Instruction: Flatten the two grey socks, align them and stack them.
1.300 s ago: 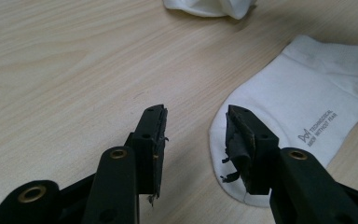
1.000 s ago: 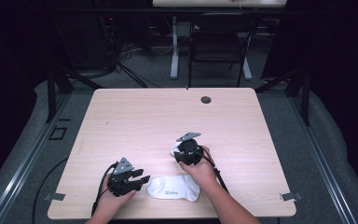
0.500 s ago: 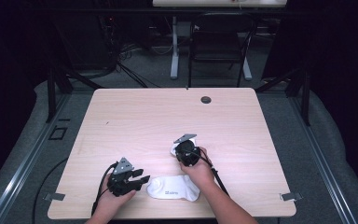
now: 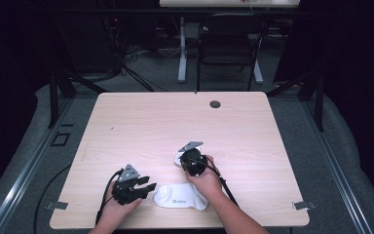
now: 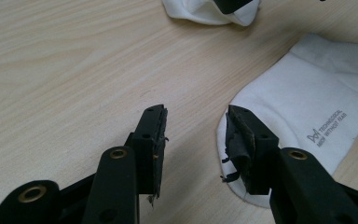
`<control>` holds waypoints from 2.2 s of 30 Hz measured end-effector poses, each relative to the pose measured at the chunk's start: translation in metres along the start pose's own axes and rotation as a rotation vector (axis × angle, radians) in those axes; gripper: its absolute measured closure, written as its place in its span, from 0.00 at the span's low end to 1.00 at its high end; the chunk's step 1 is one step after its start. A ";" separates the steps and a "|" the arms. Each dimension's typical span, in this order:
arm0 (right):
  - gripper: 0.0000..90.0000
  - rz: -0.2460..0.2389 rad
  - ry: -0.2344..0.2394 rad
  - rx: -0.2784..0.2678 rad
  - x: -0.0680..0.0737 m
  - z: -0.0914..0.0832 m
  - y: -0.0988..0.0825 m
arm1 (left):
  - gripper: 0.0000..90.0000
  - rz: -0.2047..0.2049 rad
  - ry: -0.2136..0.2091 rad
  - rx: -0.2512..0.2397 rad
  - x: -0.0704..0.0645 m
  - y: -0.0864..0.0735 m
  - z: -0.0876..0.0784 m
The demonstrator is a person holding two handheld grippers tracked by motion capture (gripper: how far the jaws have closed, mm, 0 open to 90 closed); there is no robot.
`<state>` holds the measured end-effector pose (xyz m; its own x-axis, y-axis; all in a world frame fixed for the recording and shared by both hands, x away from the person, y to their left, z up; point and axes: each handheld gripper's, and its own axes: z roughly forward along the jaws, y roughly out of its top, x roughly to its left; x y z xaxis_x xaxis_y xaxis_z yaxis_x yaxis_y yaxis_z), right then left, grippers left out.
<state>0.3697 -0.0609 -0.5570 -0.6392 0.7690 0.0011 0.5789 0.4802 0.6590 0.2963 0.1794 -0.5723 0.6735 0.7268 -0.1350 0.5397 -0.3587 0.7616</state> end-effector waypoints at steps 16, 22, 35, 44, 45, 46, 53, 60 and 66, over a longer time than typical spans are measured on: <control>1.00 -0.089 0.094 -0.001 0.030 -0.006 -0.004 | 0.64 -0.001 0.004 0.000 0.002 0.000 0.000; 1.00 -0.120 0.115 -0.011 0.040 -0.008 -0.004 | 0.64 -0.007 0.007 -0.010 0.004 0.002 -0.001; 1.00 -0.073 0.149 -0.024 0.046 -0.006 -0.004 | 0.68 -0.033 0.014 0.002 0.005 0.021 0.021; 1.00 -0.045 0.165 -0.041 0.046 -0.005 -0.003 | 0.74 -0.072 0.031 0.011 0.010 0.024 0.039; 1.00 -0.045 0.167 -0.045 0.046 -0.005 -0.004 | 0.75 -0.059 0.036 0.017 0.010 0.024 0.039; 1.00 -0.044 0.166 -0.046 0.046 -0.006 -0.004 | 0.76 -0.048 0.044 0.022 0.010 0.024 0.040; 1.00 -0.039 0.167 -0.061 0.046 -0.009 -0.003 | 0.91 -0.005 0.073 0.040 0.008 0.023 0.043; 1.00 -0.036 0.166 -0.077 0.041 -0.019 -0.001 | 0.95 0.001 0.067 0.040 0.008 0.023 0.044; 1.00 -0.023 0.156 -0.115 0.031 -0.031 0.001 | 0.95 -0.001 0.062 0.042 0.009 0.023 0.043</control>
<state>0.3348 -0.0500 -0.5331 -0.7275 0.6794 0.0956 0.5071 0.4387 0.7419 0.3373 0.1524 -0.5833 0.6410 0.7616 -0.0951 0.5620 -0.3814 0.7340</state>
